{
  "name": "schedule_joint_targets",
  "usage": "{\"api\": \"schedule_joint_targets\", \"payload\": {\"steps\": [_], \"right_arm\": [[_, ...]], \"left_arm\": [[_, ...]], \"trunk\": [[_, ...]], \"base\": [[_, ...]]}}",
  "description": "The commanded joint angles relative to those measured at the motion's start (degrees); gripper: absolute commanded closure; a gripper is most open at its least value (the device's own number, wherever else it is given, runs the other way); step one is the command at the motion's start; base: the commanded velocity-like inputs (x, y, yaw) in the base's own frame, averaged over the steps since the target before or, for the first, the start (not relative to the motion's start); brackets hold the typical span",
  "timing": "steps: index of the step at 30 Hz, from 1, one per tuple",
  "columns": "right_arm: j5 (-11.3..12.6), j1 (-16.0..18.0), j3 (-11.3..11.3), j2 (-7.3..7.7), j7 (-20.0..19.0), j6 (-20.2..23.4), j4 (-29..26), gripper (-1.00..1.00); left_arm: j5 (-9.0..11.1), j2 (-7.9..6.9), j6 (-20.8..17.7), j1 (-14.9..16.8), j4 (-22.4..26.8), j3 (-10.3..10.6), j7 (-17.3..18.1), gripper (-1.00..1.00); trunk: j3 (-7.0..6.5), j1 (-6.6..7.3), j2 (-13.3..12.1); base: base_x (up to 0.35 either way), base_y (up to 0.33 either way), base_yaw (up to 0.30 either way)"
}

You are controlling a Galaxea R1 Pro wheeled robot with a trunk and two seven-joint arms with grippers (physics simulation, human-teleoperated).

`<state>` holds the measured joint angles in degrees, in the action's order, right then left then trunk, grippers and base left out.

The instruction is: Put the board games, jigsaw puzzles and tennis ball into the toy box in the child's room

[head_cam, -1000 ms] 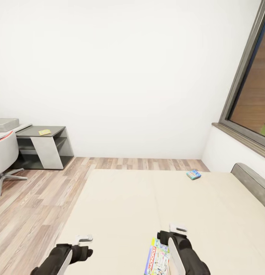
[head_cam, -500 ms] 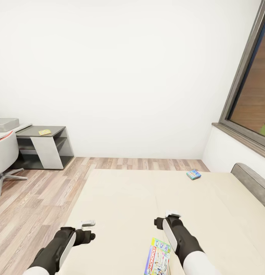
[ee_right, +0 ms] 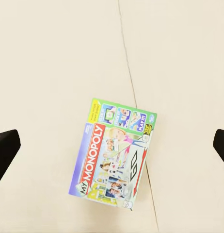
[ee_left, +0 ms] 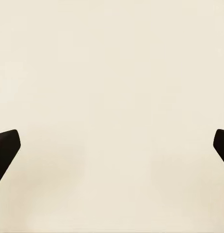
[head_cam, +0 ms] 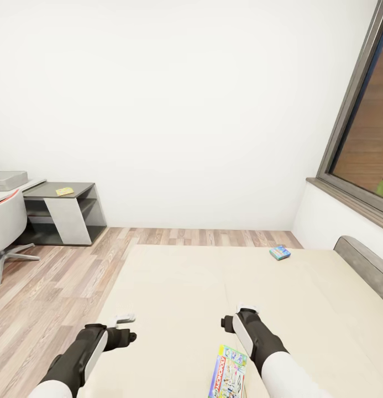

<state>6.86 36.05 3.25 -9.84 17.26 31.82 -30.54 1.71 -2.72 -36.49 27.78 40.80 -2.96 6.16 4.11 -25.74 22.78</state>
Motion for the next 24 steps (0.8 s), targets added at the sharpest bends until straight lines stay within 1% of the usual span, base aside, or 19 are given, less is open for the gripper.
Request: {"api": "schedule_joint_targets", "payload": {"steps": [1,5,8,13,16,24], "right_arm": [[0.61,0.05,0.15,0.04,0.37,0.12,-0.01,-1.0],[0.78,0.1,0.26,0.38,0.15,0.34,0.12,-1.0],[2.1,0.07,0.5,0.53,0.08,0.6,0.12,-1.0],[4.97,-0.15,0.73,0.66,0.09,0.87,0.08,-1.0],[6.11,-0.27,0.8,0.72,0.08,0.96,0.02,-1.0],[7.14,-0.43,0.83,0.79,0.13,0.97,0.0,-1.0]], "left_arm": [[0.2,-0.03,-0.46,0.05,0.09,-0.28,0.19,-1.0],[0.32,-0.12,-1.31,0.07,0.13,-0.6,0.23,-1.0],[0.36,-0.11,-2.23,0.08,0.15,-0.73,0.25,-1.0],[0.39,-0.1,-2.88,0.08,0.16,-0.79,0.26,-1.0],[0.39,-0.1,-3.08,0.08,0.16,-0.8,0.26,-1.0],[0.4,-0.05,-3.37,0.08,0.23,-0.82,0.26,-1.0]], "trunk": [[0.14,-0.04,0.13],[0.14,-0.04,0.13],[0.14,-0.04,0.13],[0.14,-0.04,0.13],[0.14,-0.04,0.13],[0.39,-0.04,0.13]], "base": [[0.0,0.0,0.0],[0.0,0.0,0.0],[0.0,0.0,0.0],[0.0,0.0,0.0],[0.0,0.0,0.0],[0.0,0.0,0.0]]}}
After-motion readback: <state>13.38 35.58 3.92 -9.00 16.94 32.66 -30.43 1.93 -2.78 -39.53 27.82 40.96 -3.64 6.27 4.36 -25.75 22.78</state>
